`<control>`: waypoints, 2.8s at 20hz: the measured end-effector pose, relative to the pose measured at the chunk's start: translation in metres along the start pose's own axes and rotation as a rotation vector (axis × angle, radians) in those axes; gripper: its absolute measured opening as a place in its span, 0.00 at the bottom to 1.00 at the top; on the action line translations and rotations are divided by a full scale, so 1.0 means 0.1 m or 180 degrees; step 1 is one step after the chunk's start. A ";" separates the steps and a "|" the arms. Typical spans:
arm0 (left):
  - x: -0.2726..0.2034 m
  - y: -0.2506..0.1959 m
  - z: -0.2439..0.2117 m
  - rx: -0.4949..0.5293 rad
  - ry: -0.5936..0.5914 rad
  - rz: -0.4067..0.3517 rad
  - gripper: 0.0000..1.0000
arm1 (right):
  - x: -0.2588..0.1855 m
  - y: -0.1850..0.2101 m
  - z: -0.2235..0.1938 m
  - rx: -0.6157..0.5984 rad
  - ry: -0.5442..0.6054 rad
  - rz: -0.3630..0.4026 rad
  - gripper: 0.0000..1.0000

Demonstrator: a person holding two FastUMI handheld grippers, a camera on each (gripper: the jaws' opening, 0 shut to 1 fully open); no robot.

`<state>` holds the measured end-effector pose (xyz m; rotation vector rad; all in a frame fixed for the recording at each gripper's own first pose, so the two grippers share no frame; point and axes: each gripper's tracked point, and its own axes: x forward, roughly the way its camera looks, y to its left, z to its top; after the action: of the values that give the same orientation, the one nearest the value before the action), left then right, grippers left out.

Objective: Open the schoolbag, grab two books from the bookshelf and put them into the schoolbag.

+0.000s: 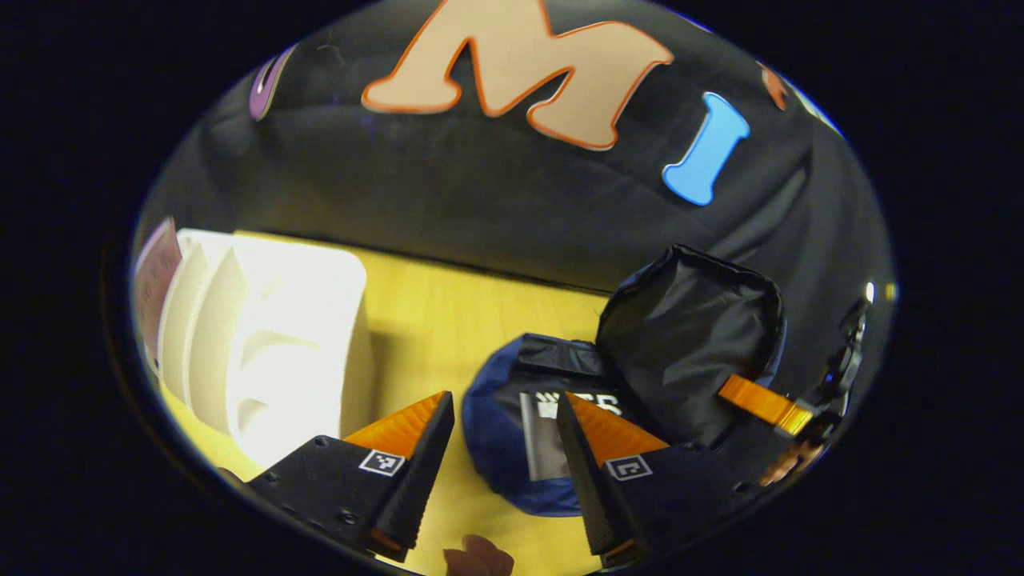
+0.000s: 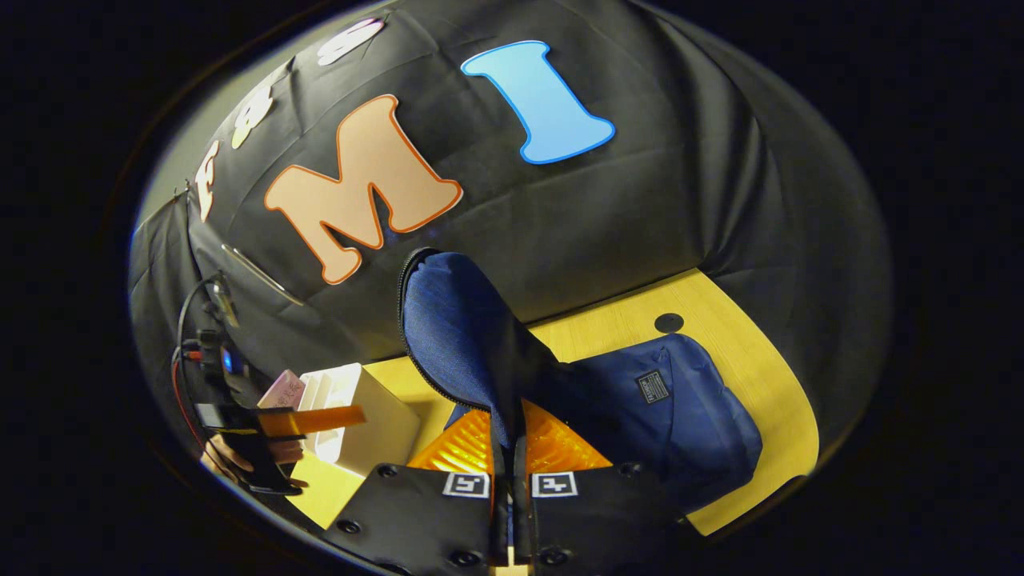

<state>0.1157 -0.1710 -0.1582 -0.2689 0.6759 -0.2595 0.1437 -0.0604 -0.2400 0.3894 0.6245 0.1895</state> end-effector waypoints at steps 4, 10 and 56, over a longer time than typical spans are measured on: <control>-0.50 0.44 0.14 0.0278 -0.0181 0.0253 0.89 | 0.00 -0.01 0.00 0.0002 0.0000 -0.0021 0.05; -1.28 1.27 0.32 0.0462 -0.0396 0.0735 0.88 | 0.00 0.01 0.01 -0.0019 0.0007 -0.0063 0.07; -0.66 4.16 0.23 0.0354 0.1122 0.0975 0.90 | -0.05 -0.14 -0.04 0.0252 -0.0138 -0.0489 0.07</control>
<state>0.1423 0.2419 -0.2382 -0.0089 1.0352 -0.0491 0.1379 -0.0733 -0.2458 0.4189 0.6175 0.0097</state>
